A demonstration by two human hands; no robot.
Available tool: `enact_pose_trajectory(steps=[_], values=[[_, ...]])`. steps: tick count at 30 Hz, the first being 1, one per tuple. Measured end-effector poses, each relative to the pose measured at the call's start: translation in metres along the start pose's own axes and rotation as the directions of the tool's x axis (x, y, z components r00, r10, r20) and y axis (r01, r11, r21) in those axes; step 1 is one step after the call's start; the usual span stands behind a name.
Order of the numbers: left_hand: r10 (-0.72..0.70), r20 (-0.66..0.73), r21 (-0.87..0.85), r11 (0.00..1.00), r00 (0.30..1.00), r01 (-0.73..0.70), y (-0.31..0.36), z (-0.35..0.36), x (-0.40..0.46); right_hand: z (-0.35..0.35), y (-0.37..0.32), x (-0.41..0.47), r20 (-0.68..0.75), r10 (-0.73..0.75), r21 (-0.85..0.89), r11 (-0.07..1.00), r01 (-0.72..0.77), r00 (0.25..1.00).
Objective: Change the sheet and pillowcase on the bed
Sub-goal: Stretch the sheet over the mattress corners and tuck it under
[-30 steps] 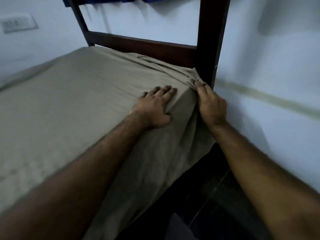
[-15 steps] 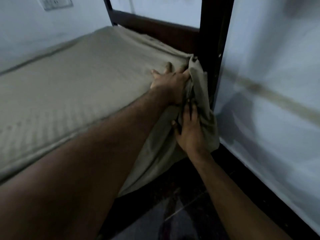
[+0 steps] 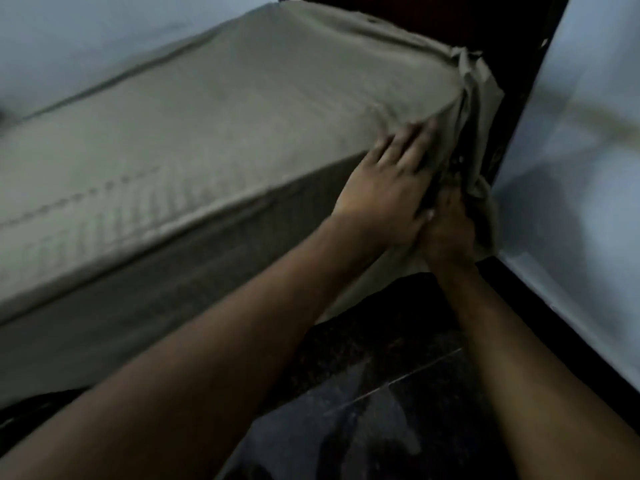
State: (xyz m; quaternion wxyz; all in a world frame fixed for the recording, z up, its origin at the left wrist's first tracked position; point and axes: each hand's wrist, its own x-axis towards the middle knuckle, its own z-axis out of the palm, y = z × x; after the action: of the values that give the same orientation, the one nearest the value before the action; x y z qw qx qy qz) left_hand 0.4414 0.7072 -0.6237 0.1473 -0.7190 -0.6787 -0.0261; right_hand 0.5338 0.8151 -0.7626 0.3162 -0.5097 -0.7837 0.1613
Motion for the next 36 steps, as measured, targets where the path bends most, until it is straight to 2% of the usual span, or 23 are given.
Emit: enact_pose_trajectory(steps=[1,3,5,6,7,9,11,12,13,15,20,23,25,26,29,30,33,36], values=[[-0.010,0.047,-0.079,0.997,0.999,0.014,-0.005,0.004,-0.041,0.000,-0.006,-0.005,-0.036,-0.012,-0.073,0.997,0.009,0.999],[-0.118,0.246,-0.176,0.971,0.962,0.164,-0.024,0.014,-0.118,0.004,-0.024,-0.018,-0.165,-0.069,-0.132,0.990,0.047,0.984],[-0.190,0.395,-0.101,0.963,0.899,0.248,-0.050,0.018,-0.171,-0.001,-0.040,-0.038,-0.260,-0.311,-0.235,0.939,0.252,0.914],[-0.238,0.450,-0.065,0.952,0.861,0.298,-0.061,0.019,-0.189,-0.001,-0.044,-0.049,-0.260,-0.469,-0.294,0.871,0.394,0.844],[-0.305,0.492,-0.043,0.927,0.815,0.372,-0.071,0.017,-0.207,0.002,-0.053,-0.063,-0.199,-0.640,-0.312,0.760,0.571,0.743],[-0.420,0.515,-0.049,0.855,0.747,0.515,-0.077,0.019,-0.232,0.005,-0.073,-0.094,-0.059,-0.863,-0.236,0.500,0.833,0.501],[-0.493,0.549,-0.040,0.791,0.675,0.611,-0.068,0.026,-0.251,0.011,-0.097,-0.126,0.076,-0.950,-0.123,0.292,0.949,0.302],[-0.508,0.567,-0.041,0.768,0.648,0.639,-0.060,0.029,-0.254,0.016,-0.106,-0.138,0.147,-0.957,-0.080,0.241,0.967,0.251],[-0.520,0.573,-0.050,0.749,0.634,0.660,-0.051,0.032,-0.251,0.022,-0.112,-0.146,0.222,-0.946,-0.052,0.229,0.972,0.235],[-0.544,0.561,-0.093,0.707,0.624,0.701,-0.040,0.041,-0.240,0.037,-0.119,-0.152,0.332,-0.908,-0.036,0.257,0.966,0.254],[-0.612,0.538,-0.193,0.580,0.580,0.791,-0.032,0.053,-0.230,0.048,-0.127,-0.147,0.430,-0.833,-0.006,0.383,0.924,0.348],[-0.635,0.457,-0.146,0.637,0.623,0.757,-0.032,0.042,-0.234,0.056,-0.124,-0.154,0.386,-0.832,-0.015,0.426,0.905,0.398],[-0.634,0.430,-0.085,0.680,0.642,0.728,-0.040,0.034,-0.246,0.056,-0.123,-0.155,0.340,-0.822,-0.036,0.475,0.879,0.458],[-0.654,0.445,-0.059,0.660,0.612,0.749,-0.046,0.030,-0.257,0.056,-0.121,-0.152,0.298,-0.816,-0.054,0.505,0.862,0.496],[-0.738,0.504,0.003,0.521,0.449,0.854,-0.066,0.024,-0.298,0.050,-0.121,-0.139,0.220,-0.762,-0.138,0.594,0.793,0.609],[-0.745,0.507,0.017,0.512,0.433,0.859,-0.072,0.026,-0.310,0.049,-0.120,-0.137,0.211,-0.747,-0.167,0.607,0.777,0.630],[-0.666,0.539,-0.003,0.610,0.515,0.792,-0.085,0.033,-0.330,0.050,-0.121,-0.141,0.251,-0.697,-0.242,0.627,0.741,0.672],[-0.563,0.630,-0.017,0.678,0.535,0.735,-0.097,0.035,-0.345,0.045,-0.139,-0.150,0.390,-0.551,-0.281,0.692,0.665,0.738]])
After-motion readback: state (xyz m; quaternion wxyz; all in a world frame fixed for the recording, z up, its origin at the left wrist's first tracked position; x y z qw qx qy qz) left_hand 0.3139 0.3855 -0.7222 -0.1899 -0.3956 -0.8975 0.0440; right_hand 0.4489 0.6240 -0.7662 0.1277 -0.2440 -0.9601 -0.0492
